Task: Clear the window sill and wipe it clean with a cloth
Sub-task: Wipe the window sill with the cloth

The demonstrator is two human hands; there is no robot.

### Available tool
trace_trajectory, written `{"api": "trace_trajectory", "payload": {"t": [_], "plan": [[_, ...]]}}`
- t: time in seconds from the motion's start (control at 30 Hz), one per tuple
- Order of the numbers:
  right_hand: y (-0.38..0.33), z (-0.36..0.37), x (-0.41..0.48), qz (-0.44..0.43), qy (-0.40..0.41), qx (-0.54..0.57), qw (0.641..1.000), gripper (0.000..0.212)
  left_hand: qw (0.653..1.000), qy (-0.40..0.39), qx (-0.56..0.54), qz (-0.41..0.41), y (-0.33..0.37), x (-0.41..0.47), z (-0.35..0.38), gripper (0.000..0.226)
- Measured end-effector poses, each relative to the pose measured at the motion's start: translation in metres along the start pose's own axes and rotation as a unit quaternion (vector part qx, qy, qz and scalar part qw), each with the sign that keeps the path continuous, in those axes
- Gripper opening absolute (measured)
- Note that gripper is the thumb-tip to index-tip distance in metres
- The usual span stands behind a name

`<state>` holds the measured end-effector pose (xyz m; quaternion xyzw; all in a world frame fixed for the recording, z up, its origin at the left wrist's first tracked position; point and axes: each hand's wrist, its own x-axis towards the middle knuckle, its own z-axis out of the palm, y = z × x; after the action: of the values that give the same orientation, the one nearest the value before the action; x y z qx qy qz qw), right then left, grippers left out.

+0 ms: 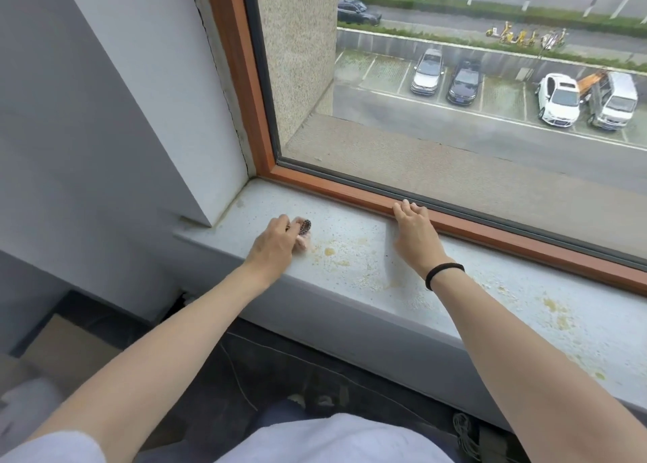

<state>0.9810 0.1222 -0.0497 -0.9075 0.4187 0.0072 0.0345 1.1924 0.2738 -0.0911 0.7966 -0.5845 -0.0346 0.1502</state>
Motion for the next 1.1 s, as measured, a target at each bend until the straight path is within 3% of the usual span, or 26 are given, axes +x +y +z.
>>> {"api": "trace_trajectory", "payload": {"t": [0.13,0.23,0.33,0.47,0.53,0.67,0.7,0.77,0.83,0.87,0.93,1.03,1.1], "plan": [[0.000,-0.001,0.001,0.002,-0.001,0.015,1.000,0.050,0.984,0.026,-0.026,-0.172,-0.002,0.033,-0.012,0.029],[0.001,-0.002,0.000,0.002,-0.002,0.022,1.000,0.052,0.994,-0.037,-0.035,-0.096,0.012,0.015,-0.008,0.037],[0.002,-0.001,0.002,0.000,-0.001,0.030,1.000,0.050,0.999,-0.033,0.000,-0.019,-0.012,-0.005,-0.008,0.052],[0.000,-0.001,0.003,0.008,-0.006,0.036,0.999,0.053,0.981,0.019,-0.017,-0.193,-0.029,0.021,-0.021,0.026],[0.000,-0.001,0.002,0.009,-0.005,0.035,0.999,0.053,0.987,0.004,-0.030,-0.160,-0.007,0.022,-0.016,0.026],[-0.001,-0.003,0.001,0.010,-0.004,0.040,0.999,0.053,0.998,-0.056,0.002,0.007,0.000,0.004,-0.001,0.045],[-0.002,-0.003,0.000,0.009,-0.003,0.038,0.999,0.051,0.998,-0.052,0.021,-0.007,-0.017,0.008,-0.003,0.040],[-0.002,-0.003,0.000,0.012,-0.002,0.036,0.999,0.050,0.994,-0.004,0.015,-0.110,-0.044,0.021,-0.017,0.016],[-0.002,-0.002,0.003,0.016,-0.002,0.040,0.999,0.050,0.986,0.000,0.014,-0.167,-0.049,0.035,-0.026,0.026],[-0.002,-0.002,0.005,0.019,-0.004,0.043,0.999,0.049,0.988,-0.009,0.003,-0.152,-0.041,0.036,-0.025,0.033],[-0.002,-0.001,0.007,0.024,-0.010,0.048,0.999,0.045,0.995,-0.042,-0.014,-0.095,-0.019,0.025,-0.020,0.025],[0.005,0.004,0.009,0.023,-0.006,0.051,0.998,0.046,0.997,-0.071,0.014,0.010,-0.020,0.008,-0.009,0.048],[0.007,0.008,0.012,0.024,-0.002,0.057,0.998,0.042,0.997,-0.031,0.020,-0.060,-0.039,0.019,-0.019,0.042]]}}
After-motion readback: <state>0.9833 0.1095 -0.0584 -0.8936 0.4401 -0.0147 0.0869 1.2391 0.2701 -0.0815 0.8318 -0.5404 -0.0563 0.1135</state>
